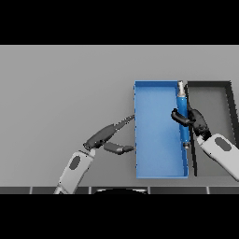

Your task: Pick up the blue pipe and place it into the blue bin.

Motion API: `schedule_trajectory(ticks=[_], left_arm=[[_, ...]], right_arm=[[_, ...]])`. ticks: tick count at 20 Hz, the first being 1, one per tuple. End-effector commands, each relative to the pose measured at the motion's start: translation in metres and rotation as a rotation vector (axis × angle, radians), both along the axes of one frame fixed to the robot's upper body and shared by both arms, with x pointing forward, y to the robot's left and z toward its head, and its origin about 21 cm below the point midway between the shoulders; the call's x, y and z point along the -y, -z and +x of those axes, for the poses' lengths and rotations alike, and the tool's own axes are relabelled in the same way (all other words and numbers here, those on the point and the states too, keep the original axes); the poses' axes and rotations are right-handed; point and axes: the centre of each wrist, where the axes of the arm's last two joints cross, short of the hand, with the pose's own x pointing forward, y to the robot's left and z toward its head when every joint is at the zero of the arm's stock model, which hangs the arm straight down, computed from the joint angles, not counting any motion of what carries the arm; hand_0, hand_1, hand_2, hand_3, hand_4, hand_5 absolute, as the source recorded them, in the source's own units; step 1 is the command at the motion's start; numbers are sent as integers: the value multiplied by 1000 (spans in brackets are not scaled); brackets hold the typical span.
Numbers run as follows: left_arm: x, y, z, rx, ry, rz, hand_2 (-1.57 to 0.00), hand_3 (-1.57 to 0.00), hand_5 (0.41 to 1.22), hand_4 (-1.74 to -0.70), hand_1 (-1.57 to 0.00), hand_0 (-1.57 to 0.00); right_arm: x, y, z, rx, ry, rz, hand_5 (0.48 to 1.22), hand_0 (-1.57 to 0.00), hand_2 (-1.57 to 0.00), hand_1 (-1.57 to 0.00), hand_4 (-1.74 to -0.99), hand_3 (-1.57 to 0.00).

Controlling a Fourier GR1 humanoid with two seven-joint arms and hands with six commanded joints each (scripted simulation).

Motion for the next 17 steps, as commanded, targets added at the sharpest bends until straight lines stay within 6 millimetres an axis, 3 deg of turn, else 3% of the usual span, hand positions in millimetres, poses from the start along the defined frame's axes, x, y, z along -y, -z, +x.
schedule_trajectory(ticks=[1, 8, 12, 17], left_arm=[[1, 2, -1, 0, 0, 4, 1, 1, 426, -885, 1, 1], [-5, 1, -1, 7, -10, 3, 1, 1, 429, -888, 1, 1], [1, 4, 0, 7, -7, 13, 1, 1, 431, -886, 1, 1], [-10, 1, -4, 12, -8, -3, 1, 1, 431, -885, 1, 1]], right_arm=[[1, 0, 0, -16, -10, -15, 868, -100, -91, -91, -1071, -53], [-3, 5, 1, -58, -59, -90, 696, -20, -18, -18, -1033, -10], [-7, 0, 6, -57, -74, -96, 665, -8, -7, -7, -1022, -4], [-7, 3, 1, -70, -82, -95, 643, -6, -5, -5, -1022, -3]])
